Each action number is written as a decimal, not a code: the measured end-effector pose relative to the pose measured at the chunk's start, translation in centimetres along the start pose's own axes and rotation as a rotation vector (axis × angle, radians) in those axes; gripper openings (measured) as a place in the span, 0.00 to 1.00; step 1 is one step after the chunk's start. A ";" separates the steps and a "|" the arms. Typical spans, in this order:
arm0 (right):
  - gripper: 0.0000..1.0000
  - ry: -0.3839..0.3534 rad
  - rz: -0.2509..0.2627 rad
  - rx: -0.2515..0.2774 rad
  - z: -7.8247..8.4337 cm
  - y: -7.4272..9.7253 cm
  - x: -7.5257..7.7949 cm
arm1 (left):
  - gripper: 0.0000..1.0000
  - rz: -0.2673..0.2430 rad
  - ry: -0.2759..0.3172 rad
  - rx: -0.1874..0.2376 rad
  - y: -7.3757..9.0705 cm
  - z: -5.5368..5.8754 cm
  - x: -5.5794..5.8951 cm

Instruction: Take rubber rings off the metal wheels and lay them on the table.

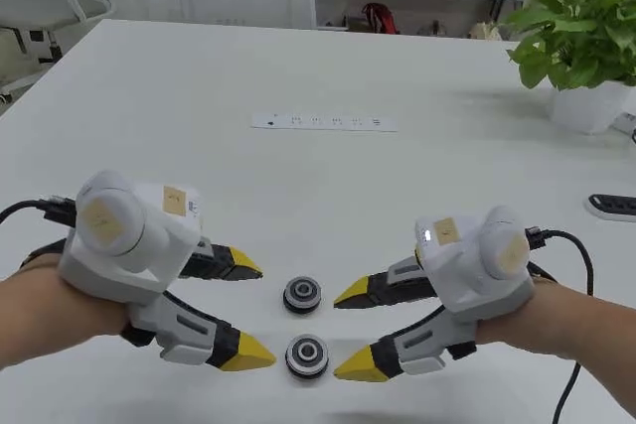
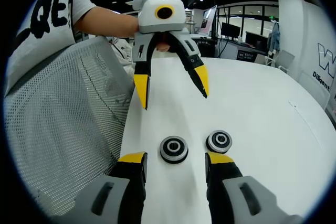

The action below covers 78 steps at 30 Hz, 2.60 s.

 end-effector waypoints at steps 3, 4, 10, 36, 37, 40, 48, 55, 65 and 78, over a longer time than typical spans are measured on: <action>0.40 0.001 -0.002 -0.002 0.0 -0.1 0.0 | 0.56 0.004 -0.002 -0.003 -0.2 0.0 0.0; 0.40 0.002 -0.003 -0.002 0.0 -0.1 0.0 | 0.56 0.006 -0.002 -0.004 -0.2 0.0 0.0; 0.39 -0.002 -0.007 -0.010 0.2 -0.3 0.0 | 0.54 0.016 0.000 -0.008 -0.6 0.0 -0.1; 0.33 -0.069 -0.019 0.010 1.0 -1.3 0.0 | 0.46 0.072 0.043 -0.013 -2.8 0.5 0.6; 0.33 -0.074 -0.020 0.011 1.1 -1.4 -0.1 | 0.46 0.073 0.051 -0.013 -2.9 0.5 0.6; 0.33 -0.086 -0.021 0.014 1.2 -1.5 -0.1 | 0.44 0.071 0.067 -0.003 -3.1 0.5 0.6; 0.33 -0.112 -0.031 0.017 1.5 -1.9 -0.2 | 0.40 0.071 0.102 -0.001 -3.6 0.5 0.5; 0.33 -0.120 -0.032 0.025 1.5 -2.0 -0.2 | 0.37 0.079 0.093 -0.006 -4.2 0.5 0.8; 0.33 -0.120 -0.035 0.025 1.4 -2.1 -0.2 | 0.31 0.101 0.086 -0.032 -5.0 0.7 1.1; 0.33 -0.121 -0.040 0.019 1.7 -2.2 -0.3 | 0.24 0.106 0.072 -0.025 -5.5 0.4 1.2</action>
Point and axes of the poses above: the centre of the closed fingertips' face, and the gripper's own axes: y roughly backward along the fingers, x roughly to its right, z roughly out of its underside, the point moved 8 cm from there along y, roughly backward along the fingers, and after that the axes turned 9 degrees about -x, right-handed, at the moved point
